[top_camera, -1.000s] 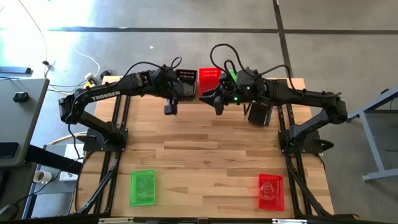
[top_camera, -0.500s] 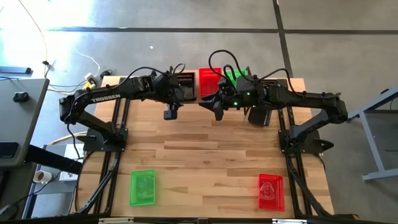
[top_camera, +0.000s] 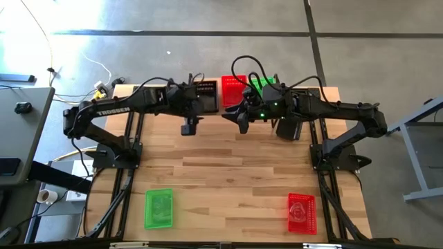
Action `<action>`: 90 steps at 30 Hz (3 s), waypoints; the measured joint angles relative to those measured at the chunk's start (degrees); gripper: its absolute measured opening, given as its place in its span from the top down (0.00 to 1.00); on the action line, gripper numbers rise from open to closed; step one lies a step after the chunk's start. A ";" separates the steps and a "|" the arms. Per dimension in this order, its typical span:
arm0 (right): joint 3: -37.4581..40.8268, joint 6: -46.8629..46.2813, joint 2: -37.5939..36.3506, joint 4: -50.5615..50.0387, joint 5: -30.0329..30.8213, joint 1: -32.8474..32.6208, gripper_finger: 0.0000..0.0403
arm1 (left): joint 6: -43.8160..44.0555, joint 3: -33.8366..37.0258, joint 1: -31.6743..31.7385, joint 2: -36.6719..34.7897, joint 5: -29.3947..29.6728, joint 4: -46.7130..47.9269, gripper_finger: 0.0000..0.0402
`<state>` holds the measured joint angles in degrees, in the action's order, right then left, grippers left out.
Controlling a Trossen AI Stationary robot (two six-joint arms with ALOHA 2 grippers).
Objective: Stack baskets on shelf by color
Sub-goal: Stack the bottom black bin on the black bin on the shelf, then stack the red bin on the stacked red bins on the shelf
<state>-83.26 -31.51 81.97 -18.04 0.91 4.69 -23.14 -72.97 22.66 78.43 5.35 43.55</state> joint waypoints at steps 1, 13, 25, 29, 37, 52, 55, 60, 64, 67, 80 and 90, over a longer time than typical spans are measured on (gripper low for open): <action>0.00 0.00 -0.02 0.00 0.00 0.00 0.61 | 0.00 0.00 -0.27 0.00 -0.16 -0.04 0.58; 0.00 0.00 0.00 -0.13 -0.02 0.00 0.61 | -1.01 0.00 -1.39 1.33 3.67 -0.01 0.58; 0.00 -0.79 0.00 -0.15 0.02 -1.80 0.61 | -3.96 0.02 -0.55 2.69 9.95 1.35 0.58; 0.00 -1.46 0.00 -0.15 0.21 -2.85 0.61 | -3.53 0.02 -0.39 2.71 13.33 -0.67 0.58; 0.00 -3.81 0.00 -4.59 0.03 -7.41 0.61 | -1.41 0.04 -0.47 2.71 13.70 0.45 0.58; 0.21 -17.72 0.54 -33.47 4.28 -24.30 0.61 | 9.13 -0.01 -8.44 0.21 13.74 4.09 0.58; 0.26 -19.95 0.79 -35.19 4.40 -28.14 0.61 | 12.14 0.00 -10.38 -0.04 13.67 4.21 0.58; 0.26 -23.66 1.30 -38.84 4.63 -35.04 0.61 | 19.85 -0.97 -13.61 -0.20 13.20 4.28 0.58; 0.26 -26.86 1.81 -41.23 3.30 -41.01 0.61 | 27.60 -1.40 -15.93 -0.20 12.14 2.40 0.58; 0.46 -28.09 2.15 -41.33 2.92 -45.69 0.61 | 31.85 -1.40 -17.41 -0.17 11.49 1.23 0.58; 6.90 -36.09 7.05 -36.81 3.15 -60.11 0.61 | 45.87 -1.40 -25.05 -0.15 11.28 1.73 0.58; 9.22 -38.91 13.89 -28.84 2.42 -65.55 0.61 | 52.00 -1.40 -30.04 -0.15 11.84 1.75 0.58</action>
<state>-74.04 -70.42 95.87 -46.88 3.32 -60.86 28.86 -74.37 -7.38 78.28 17.19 45.30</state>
